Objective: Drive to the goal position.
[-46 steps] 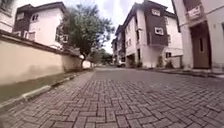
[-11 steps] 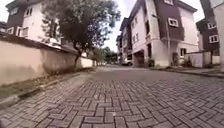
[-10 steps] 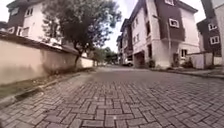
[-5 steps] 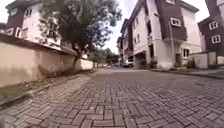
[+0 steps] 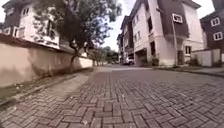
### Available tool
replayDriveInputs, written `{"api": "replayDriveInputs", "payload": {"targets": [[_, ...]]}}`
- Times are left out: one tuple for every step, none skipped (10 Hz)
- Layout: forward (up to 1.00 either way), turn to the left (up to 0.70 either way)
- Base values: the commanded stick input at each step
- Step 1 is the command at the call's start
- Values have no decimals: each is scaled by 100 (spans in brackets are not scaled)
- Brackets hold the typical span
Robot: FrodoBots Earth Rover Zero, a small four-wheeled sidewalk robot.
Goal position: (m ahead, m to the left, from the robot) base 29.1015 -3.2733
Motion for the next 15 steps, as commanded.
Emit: {"api": "replayDriveInputs", "payload": {"targets": [[69, 3], [69, 3], [69, 3], [69, 3], [69, 3], [69, 3], [69, 3], [69, 3], [69, 3], [69, 3], [69, 3], [69, 3], [69, 3], [69, 3], [69, 3]]}}
